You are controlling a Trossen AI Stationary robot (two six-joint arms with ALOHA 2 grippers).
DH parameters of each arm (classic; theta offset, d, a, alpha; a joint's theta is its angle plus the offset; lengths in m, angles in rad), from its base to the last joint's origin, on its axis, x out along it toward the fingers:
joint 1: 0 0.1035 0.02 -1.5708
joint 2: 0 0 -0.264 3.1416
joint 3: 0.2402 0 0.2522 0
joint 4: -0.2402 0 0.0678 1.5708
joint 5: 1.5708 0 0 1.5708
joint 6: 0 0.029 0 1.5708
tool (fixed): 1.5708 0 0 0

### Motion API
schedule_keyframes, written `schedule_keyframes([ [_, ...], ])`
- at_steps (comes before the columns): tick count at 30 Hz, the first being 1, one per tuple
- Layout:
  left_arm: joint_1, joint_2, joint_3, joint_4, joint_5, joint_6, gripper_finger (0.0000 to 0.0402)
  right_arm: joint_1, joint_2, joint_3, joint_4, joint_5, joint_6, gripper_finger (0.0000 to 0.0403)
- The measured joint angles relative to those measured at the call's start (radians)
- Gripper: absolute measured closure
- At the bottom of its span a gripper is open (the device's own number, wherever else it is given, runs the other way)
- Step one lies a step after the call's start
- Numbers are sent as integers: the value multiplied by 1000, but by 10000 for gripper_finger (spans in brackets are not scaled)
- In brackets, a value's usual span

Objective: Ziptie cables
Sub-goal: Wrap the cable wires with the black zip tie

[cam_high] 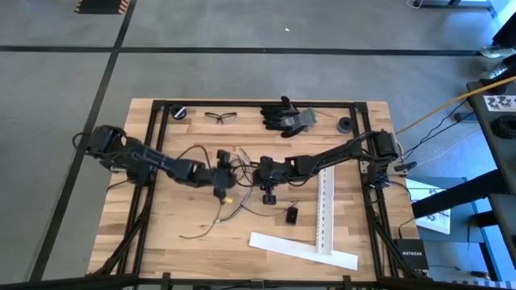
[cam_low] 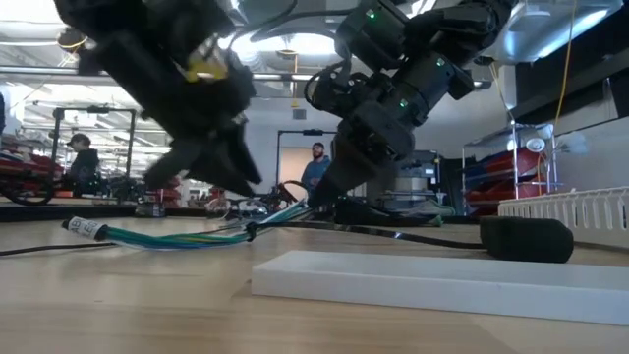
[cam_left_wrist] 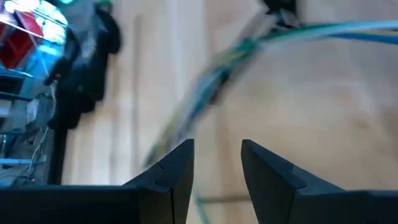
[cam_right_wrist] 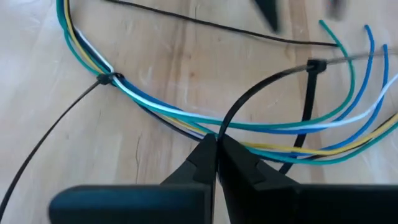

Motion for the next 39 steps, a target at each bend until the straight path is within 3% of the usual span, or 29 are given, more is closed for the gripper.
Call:
schedule_keyframes([
  [4,88,0,-8,110,72,116,284,0,0,0,5,0,0,403],
  [11,185,42,-9,112,259,287,284,0,0,0,13,0,0,403],
  [19,196,87,-9,266,254,325,289,0,0,0,7,0,1,403],
  [26,172,85,-8,216,194,338,389,0,0,0,5,1,1,403],
  [30,137,84,12,158,127,271,397,0,0,0,7,1,4,403],
  [35,80,83,77,-10,123,69,401,1,0,0,18,-4,109,401],
  [39,48,83,111,-109,125,-88,401,-1,-15,0,-3,0,131,372],
])
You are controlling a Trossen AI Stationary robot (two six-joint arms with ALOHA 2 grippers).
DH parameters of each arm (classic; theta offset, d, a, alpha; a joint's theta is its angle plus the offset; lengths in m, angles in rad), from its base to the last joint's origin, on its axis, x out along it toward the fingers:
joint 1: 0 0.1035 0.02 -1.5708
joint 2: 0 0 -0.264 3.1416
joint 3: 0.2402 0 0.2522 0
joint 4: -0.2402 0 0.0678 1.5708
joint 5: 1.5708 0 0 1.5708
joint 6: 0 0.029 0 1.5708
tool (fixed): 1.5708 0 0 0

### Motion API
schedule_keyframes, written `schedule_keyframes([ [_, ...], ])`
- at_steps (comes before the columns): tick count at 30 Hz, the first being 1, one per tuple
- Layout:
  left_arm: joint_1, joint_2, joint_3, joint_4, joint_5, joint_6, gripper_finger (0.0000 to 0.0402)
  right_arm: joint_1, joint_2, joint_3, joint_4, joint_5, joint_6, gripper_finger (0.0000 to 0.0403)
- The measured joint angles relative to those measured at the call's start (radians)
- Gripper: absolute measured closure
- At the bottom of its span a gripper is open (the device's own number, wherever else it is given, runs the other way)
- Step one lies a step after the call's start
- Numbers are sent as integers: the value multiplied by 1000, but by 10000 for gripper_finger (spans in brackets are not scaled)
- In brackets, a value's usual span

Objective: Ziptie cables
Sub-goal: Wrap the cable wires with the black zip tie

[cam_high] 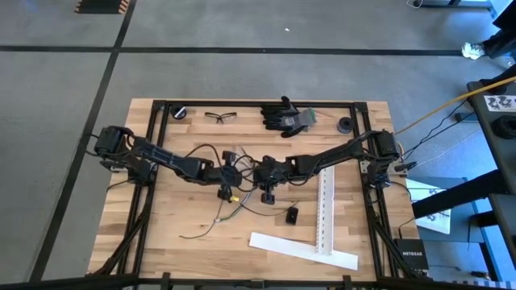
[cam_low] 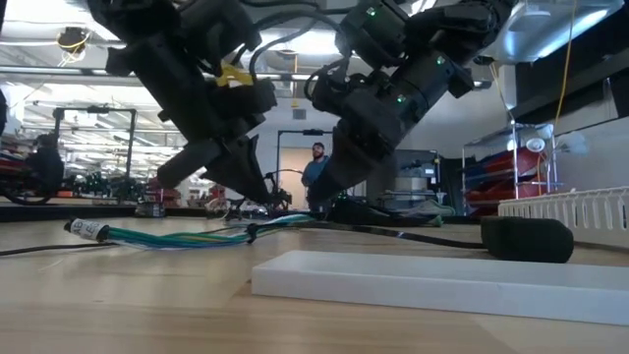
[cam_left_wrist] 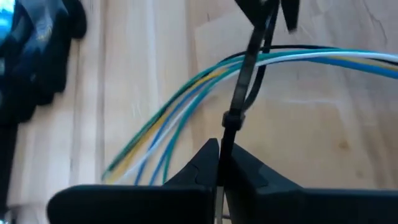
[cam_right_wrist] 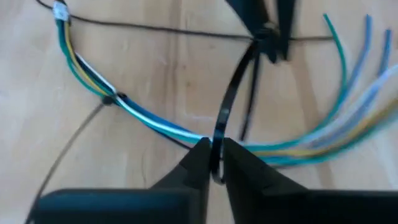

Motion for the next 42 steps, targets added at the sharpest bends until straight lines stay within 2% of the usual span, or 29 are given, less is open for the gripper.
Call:
schedule_keyframes([
  [8,-34,0,10,-31,0,-95,401,0,-144,0,-139,10,-45,249],
  [11,-41,0,10,-13,1,-114,402,0,-162,0,-71,38,-70,221],
  [14,-46,0,10,-3,1,-158,402,0,-113,1,74,68,-71,214],
  [21,-53,0,10,-8,2,-209,402,1,14,1,257,77,11,243],
  [32,-53,0,10,2,2,-222,401,2,73,1,301,72,61,307],
  [38,-53,0,10,-6,2,-218,401,1,73,1,313,72,47,393],
  [42,-53,0,10,-32,2,-217,401,3,73,1,266,45,55,400],
])
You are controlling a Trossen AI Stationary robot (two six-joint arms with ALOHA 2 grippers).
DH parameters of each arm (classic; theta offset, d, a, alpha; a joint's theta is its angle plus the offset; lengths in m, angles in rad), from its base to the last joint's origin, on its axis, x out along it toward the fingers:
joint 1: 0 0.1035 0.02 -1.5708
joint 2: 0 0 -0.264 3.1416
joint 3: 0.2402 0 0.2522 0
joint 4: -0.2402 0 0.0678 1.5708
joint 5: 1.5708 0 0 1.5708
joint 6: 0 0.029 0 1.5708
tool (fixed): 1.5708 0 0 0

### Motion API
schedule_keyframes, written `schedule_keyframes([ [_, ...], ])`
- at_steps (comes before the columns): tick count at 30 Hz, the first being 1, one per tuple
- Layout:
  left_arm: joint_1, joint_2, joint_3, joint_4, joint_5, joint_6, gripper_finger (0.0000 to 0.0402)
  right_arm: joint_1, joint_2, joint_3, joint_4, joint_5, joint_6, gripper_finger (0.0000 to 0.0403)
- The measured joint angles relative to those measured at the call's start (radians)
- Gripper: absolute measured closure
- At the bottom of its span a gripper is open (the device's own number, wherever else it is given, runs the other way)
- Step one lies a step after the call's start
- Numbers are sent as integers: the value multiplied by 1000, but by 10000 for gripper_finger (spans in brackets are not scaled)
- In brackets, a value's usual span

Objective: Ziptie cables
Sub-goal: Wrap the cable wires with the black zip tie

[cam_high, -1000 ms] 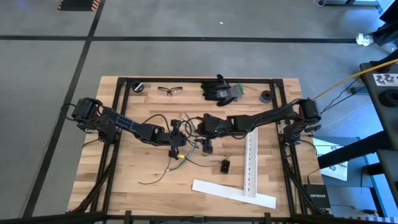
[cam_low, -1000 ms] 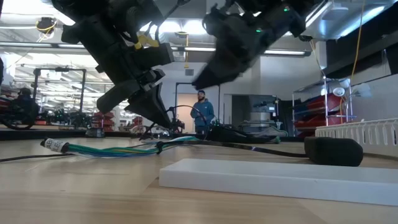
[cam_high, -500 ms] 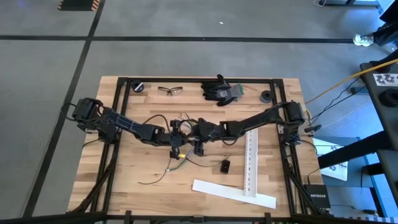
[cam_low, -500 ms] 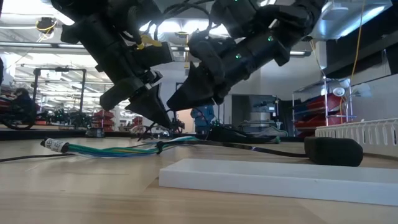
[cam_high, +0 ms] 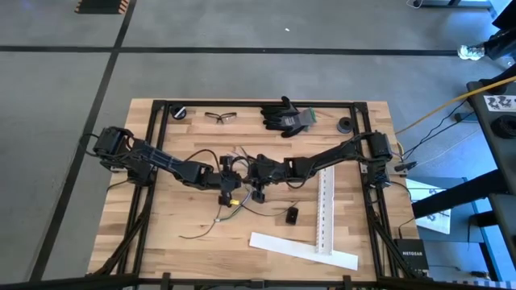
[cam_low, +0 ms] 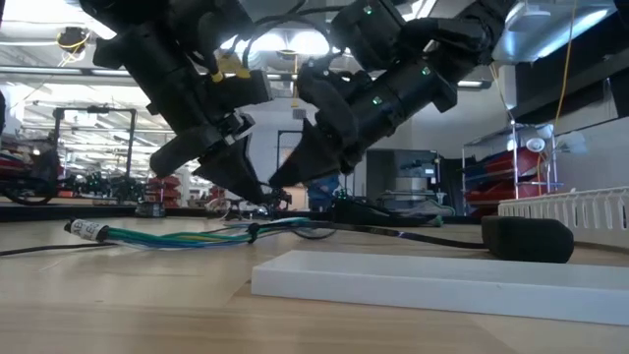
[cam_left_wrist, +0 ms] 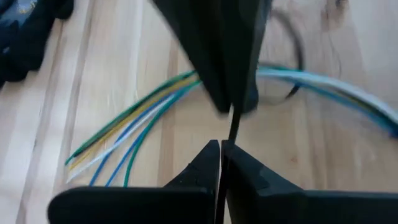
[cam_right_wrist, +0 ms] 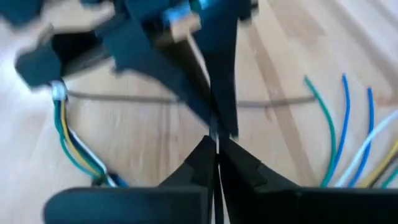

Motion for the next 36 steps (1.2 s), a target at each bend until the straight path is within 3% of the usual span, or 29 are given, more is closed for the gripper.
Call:
schedule_keyframes([
  [6,0,-13,-28,-44,-45,-18,401,46,0,0,-95,16,0,403],
  [9,3,-52,-48,-19,-48,-35,401,72,0,0,-137,73,0,403],
  [17,-22,-113,-48,-5,-49,39,396,75,0,0,-121,110,-3,403],
  [23,-62,-128,-23,1,-38,120,338,76,0,0,-125,113,-5,403],
  [29,-96,-129,-16,41,90,229,281,76,0,0,-130,113,-5,403],
  [33,-144,-146,16,-115,-25,355,263,76,0,0,-132,106,-6,403],
  [36,-149,-147,35,-95,-68,346,257,76,0,0,-131,106,-6,403],
])
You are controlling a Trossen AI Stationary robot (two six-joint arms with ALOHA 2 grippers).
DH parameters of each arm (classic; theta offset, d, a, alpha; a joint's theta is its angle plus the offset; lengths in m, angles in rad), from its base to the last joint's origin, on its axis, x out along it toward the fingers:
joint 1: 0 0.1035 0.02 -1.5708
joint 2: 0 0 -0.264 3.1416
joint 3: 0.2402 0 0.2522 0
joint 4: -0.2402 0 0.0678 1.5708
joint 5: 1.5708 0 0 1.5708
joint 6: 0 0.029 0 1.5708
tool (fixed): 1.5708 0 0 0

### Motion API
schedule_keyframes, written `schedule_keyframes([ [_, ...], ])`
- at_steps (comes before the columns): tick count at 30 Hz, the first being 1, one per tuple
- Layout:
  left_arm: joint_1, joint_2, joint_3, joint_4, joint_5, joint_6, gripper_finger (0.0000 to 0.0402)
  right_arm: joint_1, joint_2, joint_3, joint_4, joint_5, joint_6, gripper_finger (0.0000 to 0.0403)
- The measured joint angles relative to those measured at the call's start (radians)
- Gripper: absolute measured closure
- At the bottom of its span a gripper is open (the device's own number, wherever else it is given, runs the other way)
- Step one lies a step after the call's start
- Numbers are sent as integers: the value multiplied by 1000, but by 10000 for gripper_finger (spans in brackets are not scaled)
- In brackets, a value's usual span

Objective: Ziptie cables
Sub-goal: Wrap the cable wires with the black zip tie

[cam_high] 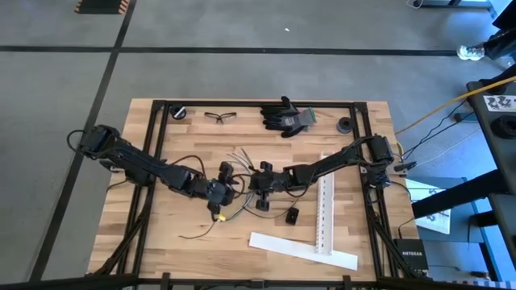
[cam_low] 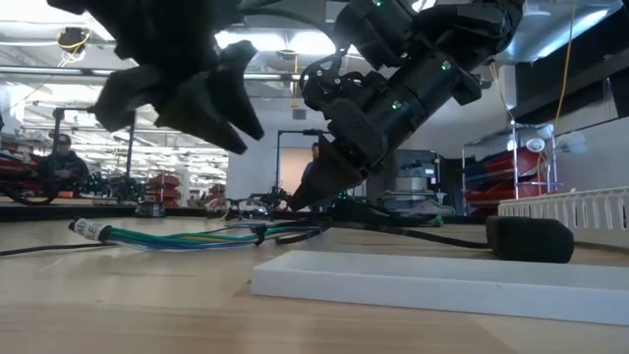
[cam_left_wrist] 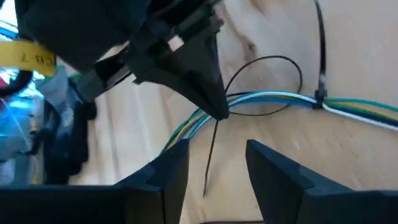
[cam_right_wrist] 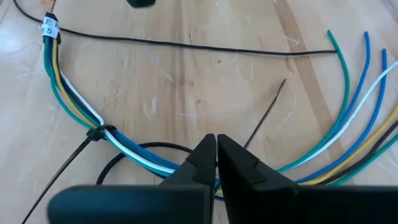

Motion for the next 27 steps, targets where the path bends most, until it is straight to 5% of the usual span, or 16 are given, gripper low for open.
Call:
schedule_keyframes([
  [11,120,198,-3,175,80,25,256,0,0,-1,-27,8,-2,402],
  [21,267,302,-3,294,289,27,272,0,-5,-1,-83,8,-3,402],
  [27,280,331,0,312,332,53,338,0,-20,0,-81,9,-18,402],
])
